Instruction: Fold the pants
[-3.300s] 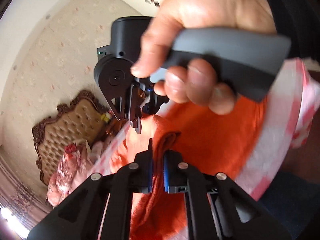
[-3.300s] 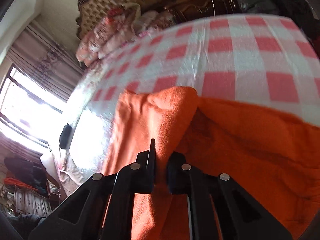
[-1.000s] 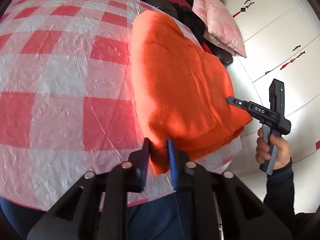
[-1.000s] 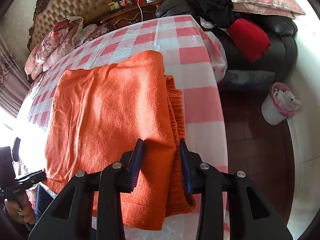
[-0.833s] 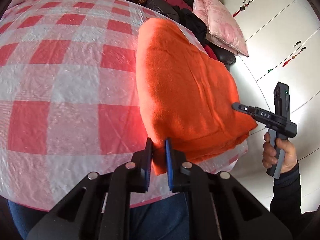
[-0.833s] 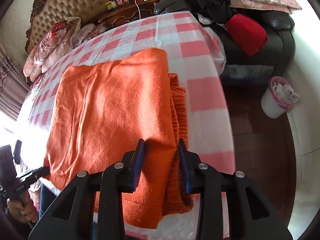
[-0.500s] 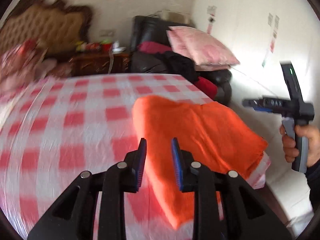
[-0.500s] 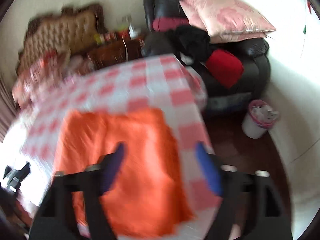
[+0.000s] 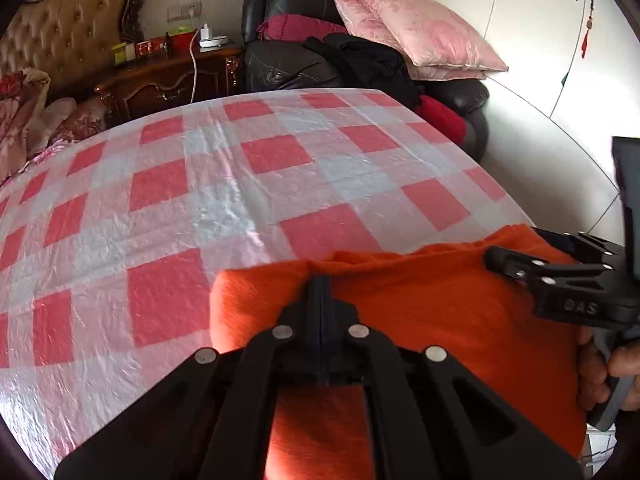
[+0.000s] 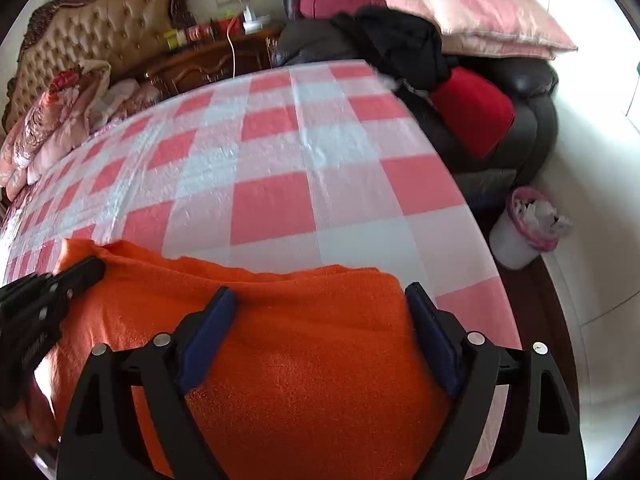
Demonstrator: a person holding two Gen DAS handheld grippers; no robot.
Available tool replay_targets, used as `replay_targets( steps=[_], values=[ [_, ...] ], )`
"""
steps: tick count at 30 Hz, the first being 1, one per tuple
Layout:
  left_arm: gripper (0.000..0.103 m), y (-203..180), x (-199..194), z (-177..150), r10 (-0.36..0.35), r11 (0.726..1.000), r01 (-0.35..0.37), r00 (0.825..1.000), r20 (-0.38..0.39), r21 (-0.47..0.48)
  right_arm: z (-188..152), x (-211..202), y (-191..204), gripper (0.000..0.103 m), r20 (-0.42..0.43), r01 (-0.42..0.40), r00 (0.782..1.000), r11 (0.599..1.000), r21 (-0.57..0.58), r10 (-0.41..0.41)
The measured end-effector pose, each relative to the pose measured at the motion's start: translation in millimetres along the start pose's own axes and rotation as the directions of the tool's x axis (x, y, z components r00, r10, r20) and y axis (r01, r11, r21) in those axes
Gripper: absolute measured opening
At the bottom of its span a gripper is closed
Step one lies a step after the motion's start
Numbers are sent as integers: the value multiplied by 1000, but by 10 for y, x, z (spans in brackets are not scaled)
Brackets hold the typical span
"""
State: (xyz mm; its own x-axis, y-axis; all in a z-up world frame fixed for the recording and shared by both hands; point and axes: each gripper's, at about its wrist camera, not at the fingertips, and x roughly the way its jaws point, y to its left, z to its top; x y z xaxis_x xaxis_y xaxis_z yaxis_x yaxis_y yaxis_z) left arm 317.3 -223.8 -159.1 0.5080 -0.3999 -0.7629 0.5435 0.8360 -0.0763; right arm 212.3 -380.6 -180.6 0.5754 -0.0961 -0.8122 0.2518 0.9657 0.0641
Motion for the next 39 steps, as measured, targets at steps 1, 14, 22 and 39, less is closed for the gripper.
replay_targets(
  steps=[1, 14, 22, 39],
  values=[
    [2, -4, -25, 28, 26, 1000, -26, 1000, 12, 16, -6, -3, 34, 83, 5, 14, 1000, 1000, -16, -14],
    [1, -107, 88, 171, 31, 996, -30, 999, -8, 89, 23, 91, 16, 86, -20, 28, 999, 1000, -5, -28],
    [2, -51, -613, 127, -9, 1000, 8, 992, 125, 7, 38, 105, 9, 88, -24, 26, 999, 1000, -4, -26],
    [21, -300, -971, -326, 36, 999, -38, 987, 158, 11, 26, -478, 41, 83, 115, -62, 991, 998, -31, 65]
  ],
)
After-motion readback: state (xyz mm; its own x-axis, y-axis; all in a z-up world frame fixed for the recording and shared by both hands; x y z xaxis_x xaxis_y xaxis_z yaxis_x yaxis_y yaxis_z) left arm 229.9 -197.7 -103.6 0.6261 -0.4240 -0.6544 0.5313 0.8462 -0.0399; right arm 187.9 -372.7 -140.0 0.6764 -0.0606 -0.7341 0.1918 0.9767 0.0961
